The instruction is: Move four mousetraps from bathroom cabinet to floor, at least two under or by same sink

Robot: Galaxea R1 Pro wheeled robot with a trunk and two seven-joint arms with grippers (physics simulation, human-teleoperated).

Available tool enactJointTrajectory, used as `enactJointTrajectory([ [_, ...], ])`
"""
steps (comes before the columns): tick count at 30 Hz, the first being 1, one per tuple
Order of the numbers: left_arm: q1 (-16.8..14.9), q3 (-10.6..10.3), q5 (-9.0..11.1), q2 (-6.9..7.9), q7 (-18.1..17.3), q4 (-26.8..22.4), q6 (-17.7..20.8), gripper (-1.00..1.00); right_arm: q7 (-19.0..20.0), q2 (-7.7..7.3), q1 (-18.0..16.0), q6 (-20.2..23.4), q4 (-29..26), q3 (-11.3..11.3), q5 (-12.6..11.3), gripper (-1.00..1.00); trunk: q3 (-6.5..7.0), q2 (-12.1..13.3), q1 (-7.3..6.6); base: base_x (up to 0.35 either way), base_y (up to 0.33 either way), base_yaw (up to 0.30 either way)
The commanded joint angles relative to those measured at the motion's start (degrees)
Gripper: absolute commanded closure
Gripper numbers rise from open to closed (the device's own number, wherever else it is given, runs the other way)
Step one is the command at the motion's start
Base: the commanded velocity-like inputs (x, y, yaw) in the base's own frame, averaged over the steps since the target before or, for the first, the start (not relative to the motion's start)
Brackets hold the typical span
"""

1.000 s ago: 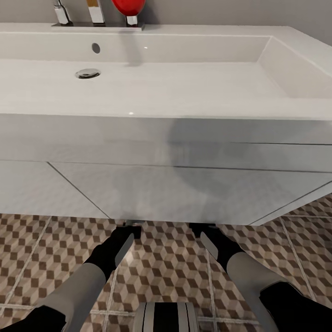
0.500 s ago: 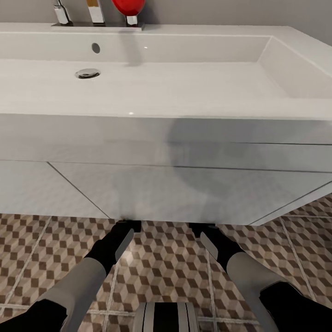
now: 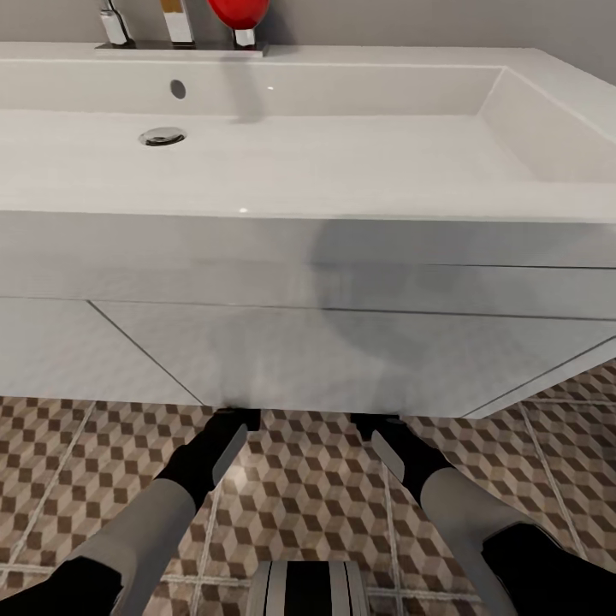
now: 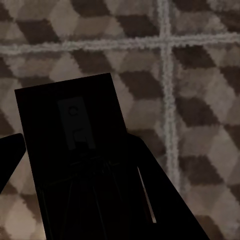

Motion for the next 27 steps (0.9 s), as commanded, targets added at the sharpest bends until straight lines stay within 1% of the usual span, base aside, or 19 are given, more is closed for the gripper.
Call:
enactJointTrajectory([
  [1, -2.15, -0.16, 0.34, 0.09, 0.65, -1.92, 0.15, 1.00, -0.51, -0.01, -0.24, 0.43, -1.47, 0.57, -0.26, 1.00, -0.02, -0.02, -0.02, 0.000, 0.000, 0.000],
  [5, -2.31, 0.11, 0.30, 0.14, 0.67, -2.63, 0.15, 1.00, -0.49, 0.04, -0.24, 0.48, -1.47, 0.57, -0.26, 1.00, -0.02, -0.02, -0.02, 0.000, 0.000, 0.000],
  [12, -2.33, 0.12, 0.54, 0.05, 0.52, -2.34, -0.01, 1.00, -0.46, -0.01, -0.24, 0.51, -1.47, 0.57, -0.26, 1.00, -0.02, -0.02, -0.02, 0.000, 0.000, 0.000],
  [18, -2.29, 0.12, 0.71, -0.03, 0.29, -1.99, -2.59, 1.00, -0.50, -0.02, -0.24, 0.49, -1.47, 0.57, -0.26, 1.00, -0.02, -0.02, -0.02, 0.000, 0.000, 0.000],
  [24, -2.27, 0.21, 0.73, 0.08, 0.24, -1.99, -3.14, 1.00, -0.42, -0.03, -0.22, 0.36, -1.47, 0.57, -0.26, 1.00, -0.02, -0.02, -0.02, 0.000, 0.000, 0.000],
  [25, 0.35, -0.09, 1.17, -0.28, -0.21, 0.38, -3.44, 1.00, -0.32, -0.02, -0.41, 0.16, -0.36, 0.76, -0.42, 1.00, -0.04, -0.03, 0.00, 0.000, 0.000, 0.000],
  [27, 1.01, -0.09, 1.17, -0.43, -0.21, 0.37, -3.78, 1.00, -0.32, -0.02, -0.45, 0.19, -0.29, 0.79, -0.39, 1.00, -0.04, -0.03, 0.00, 0.000, 0.000, 0.000],
])
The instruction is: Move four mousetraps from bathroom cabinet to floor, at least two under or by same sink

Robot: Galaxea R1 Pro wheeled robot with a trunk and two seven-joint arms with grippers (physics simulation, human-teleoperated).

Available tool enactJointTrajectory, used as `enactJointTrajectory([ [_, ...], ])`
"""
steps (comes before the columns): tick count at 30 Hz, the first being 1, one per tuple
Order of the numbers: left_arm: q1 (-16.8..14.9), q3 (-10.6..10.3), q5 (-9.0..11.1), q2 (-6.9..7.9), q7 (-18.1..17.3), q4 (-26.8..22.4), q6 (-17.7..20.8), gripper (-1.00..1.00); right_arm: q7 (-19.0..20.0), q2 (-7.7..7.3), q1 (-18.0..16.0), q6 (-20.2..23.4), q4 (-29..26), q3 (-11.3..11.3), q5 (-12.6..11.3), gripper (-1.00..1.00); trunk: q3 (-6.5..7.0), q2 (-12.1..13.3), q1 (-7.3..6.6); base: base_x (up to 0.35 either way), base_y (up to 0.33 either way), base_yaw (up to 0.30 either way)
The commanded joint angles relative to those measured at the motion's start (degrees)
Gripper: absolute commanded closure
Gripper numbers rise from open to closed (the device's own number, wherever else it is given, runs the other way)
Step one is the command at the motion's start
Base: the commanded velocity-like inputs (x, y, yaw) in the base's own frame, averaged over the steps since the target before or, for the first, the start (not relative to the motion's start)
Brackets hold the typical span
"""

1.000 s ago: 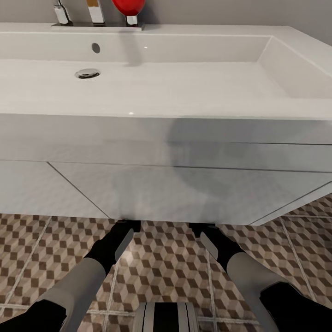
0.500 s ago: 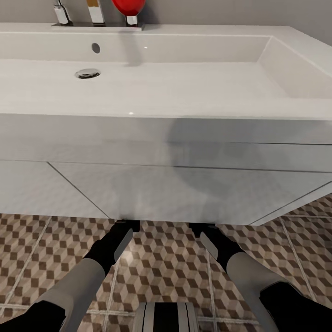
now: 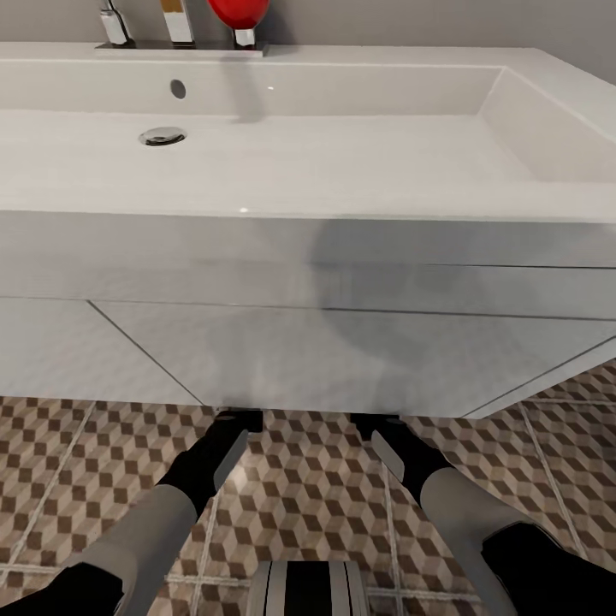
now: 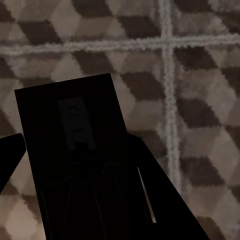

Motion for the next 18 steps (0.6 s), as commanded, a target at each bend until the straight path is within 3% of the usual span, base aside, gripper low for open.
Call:
enactJointTrajectory([
  [1, 0.31, -0.32, 0.39, 0.04, 0.53, -0.08, 0.24, 1.00, -0.50, -0.03, -0.35, 0.40, -0.45, 0.52, -0.29, 1.00, -0.03, -0.02, -0.02, 0.000, 0.000, 0.000],
  [18, 1.36, -0.33, 0.39, -0.04, 0.53, -0.26, 0.22, 1.00, -0.42, -0.04, -0.36, 0.37, -0.44, 0.47, -0.25, 1.00, -0.03, -0.02, -0.02, 0.000, 0.000, 0.000],
])
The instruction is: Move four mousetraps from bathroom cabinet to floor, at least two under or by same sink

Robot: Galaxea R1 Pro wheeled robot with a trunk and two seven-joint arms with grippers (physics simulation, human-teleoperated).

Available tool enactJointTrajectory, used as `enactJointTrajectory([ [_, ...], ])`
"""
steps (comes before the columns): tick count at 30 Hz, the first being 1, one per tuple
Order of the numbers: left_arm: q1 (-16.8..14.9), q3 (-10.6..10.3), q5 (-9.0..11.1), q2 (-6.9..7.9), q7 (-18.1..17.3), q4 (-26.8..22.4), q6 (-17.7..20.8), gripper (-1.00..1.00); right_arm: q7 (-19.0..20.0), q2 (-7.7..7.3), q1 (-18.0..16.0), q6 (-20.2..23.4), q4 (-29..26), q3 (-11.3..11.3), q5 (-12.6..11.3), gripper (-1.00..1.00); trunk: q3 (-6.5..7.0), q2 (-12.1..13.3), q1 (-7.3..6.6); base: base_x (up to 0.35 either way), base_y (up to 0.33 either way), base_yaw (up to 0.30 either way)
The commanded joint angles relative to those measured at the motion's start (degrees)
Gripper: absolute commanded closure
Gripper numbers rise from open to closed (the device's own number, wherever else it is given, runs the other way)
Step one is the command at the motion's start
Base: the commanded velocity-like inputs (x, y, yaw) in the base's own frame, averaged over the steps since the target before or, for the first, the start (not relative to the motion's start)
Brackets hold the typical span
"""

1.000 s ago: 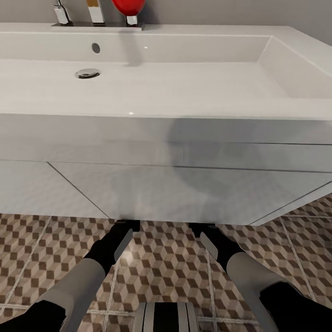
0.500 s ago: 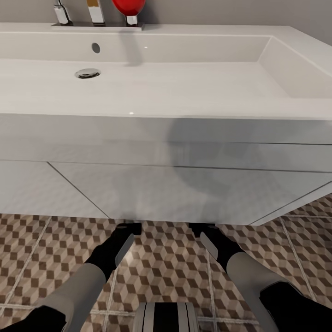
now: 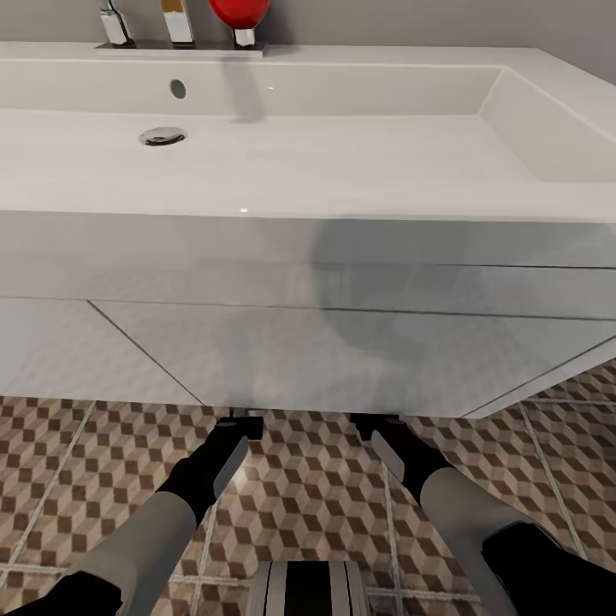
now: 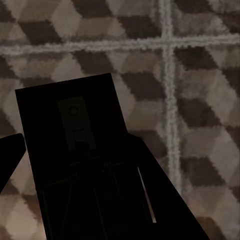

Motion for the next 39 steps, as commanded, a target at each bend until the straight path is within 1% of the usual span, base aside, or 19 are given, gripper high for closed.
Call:
enactJointTrajectory([
  [1, -0.02, -0.31, 0.41, 0.04, 0.53, -0.05, 0.24, 1.00, -0.51, -0.04, -0.35, 0.38, -0.45, 0.49, -0.32, 1.00, -0.03, -0.02, -0.02, 0.000, 0.000, 0.000],
  [39, -0.02, -0.32, 0.41, 0.04, 0.53, 0.00, 0.24, 1.00, -0.51, -0.04, -0.58, 0.38, -1.11, 0.53, -0.38, 1.00, -0.03, -0.02, -0.02, 0.000, 0.000, 0.000],
])
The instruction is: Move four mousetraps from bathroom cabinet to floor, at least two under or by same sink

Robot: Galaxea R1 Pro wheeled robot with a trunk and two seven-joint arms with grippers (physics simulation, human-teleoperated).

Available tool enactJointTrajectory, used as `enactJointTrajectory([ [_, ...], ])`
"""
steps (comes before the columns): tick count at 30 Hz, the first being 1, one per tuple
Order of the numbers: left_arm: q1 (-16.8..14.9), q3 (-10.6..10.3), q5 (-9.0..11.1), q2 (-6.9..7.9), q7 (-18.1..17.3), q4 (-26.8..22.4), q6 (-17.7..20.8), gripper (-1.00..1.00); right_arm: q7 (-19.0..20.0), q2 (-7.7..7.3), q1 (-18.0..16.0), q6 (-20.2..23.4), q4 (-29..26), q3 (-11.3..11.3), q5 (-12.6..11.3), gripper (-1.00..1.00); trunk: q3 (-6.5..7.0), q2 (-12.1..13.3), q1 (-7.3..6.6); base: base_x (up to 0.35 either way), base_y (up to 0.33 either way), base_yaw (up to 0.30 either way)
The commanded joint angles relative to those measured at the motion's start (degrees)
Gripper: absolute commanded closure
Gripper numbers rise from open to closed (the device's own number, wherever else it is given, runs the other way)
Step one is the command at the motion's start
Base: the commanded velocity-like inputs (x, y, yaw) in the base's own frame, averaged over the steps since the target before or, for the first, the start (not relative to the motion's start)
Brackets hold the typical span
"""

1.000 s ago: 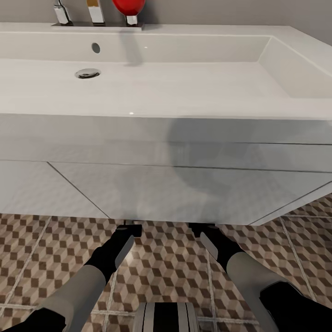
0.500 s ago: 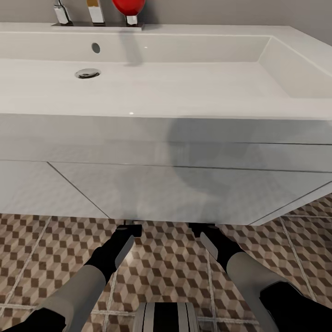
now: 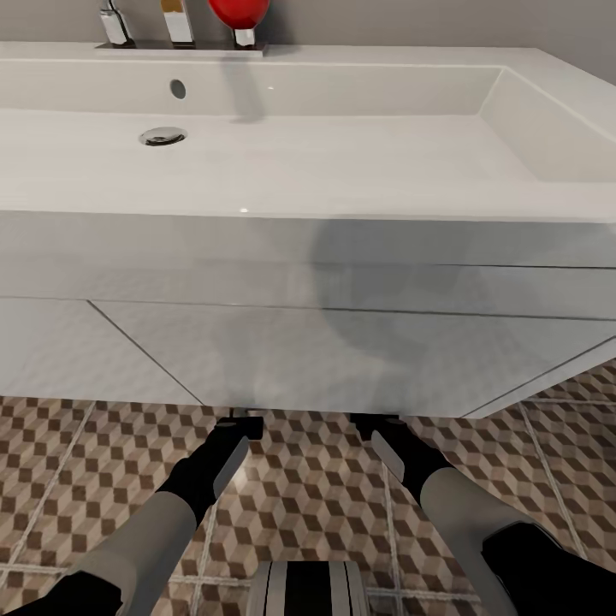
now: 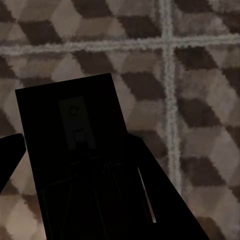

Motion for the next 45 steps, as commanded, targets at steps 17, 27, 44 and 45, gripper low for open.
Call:
enactJointTrajectory([
  [17, 0.04, -0.38, 0.41, -0.13, 0.44, -0.01, 0.11, 1.00, -0.51, -0.03, -0.58, 0.38, -1.11, 0.45, -0.43, 1.00, -0.03, -0.02, -0.02, 0.067, 0.000, 0.000],
  [27, 0.04, -0.38, 0.41, -0.13, 0.44, 0.00, 0.11, 1.00, -0.51, -0.03, -0.58, 0.38, -1.11, 0.45, -0.53, 1.00, 0.11, -0.02, -0.02, 0.001, 0.000, -0.095],
  [44, 0.06, -0.38, 0.41, -0.13, 0.44, 0.00, 0.12, 1.00, -0.51, -0.03, -0.58, 0.38, -1.11, 0.45, -0.53, 1.00, 0.19, -0.02, -0.02, 0.000, 0.000, -0.022],
  [45, 0.04, -0.38, 0.41, -0.13, 0.44, -0.01, 0.11, 1.00, -0.51, -0.03, -0.58, 0.38, -1.11, 0.45, -0.53, 1.00, 0.19, -0.02, -0.02, 0.000, 0.000, 0.000],
])
